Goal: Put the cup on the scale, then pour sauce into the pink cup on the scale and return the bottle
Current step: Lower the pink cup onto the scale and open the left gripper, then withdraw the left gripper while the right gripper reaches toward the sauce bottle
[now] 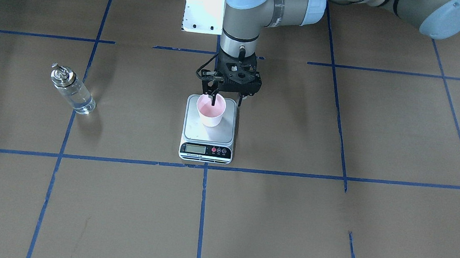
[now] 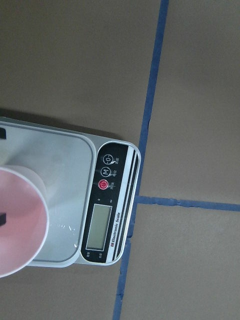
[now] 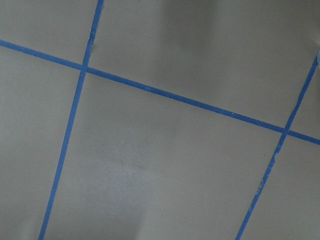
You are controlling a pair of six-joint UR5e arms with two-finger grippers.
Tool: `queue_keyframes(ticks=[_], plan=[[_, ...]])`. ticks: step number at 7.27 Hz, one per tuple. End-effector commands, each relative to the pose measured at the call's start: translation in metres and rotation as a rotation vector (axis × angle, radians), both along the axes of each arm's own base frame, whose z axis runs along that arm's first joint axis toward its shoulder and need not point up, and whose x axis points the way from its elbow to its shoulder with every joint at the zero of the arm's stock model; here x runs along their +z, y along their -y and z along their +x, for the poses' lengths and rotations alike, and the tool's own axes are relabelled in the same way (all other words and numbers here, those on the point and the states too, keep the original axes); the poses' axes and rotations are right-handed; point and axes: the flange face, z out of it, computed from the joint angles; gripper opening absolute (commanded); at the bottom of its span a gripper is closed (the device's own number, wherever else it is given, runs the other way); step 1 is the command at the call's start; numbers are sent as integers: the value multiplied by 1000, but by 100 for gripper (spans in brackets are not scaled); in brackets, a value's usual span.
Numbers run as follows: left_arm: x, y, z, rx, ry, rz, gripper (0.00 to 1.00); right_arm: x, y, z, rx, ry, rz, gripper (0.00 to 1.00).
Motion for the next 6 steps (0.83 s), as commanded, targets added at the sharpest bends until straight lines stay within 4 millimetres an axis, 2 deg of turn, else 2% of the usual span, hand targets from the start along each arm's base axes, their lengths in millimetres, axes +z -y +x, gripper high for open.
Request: queue_keyframes(ticks=[1, 2, 3, 4, 5, 6], plan=[[37, -13, -99, 79, 25, 191, 100, -16, 0, -2, 35, 23, 33, 100], [53, -18, -142, 115, 54, 263, 100, -47, -3, -28, 103, 82, 11, 100], [77, -10, -183, 170, 84, 292, 100, -64, -17, -63, 140, 159, 0, 100], [105, 7, -235, 241, 126, 345, 100, -90, -39, -93, 180, 235, -24, 100], [145, 27, -292, 305, 194, 397, 100, -130, -68, -131, 217, 263, -53, 100], [186, 48, -366, 350, 278, 454, 100, -156, -87, -179, 262, 273, -80, 100]])
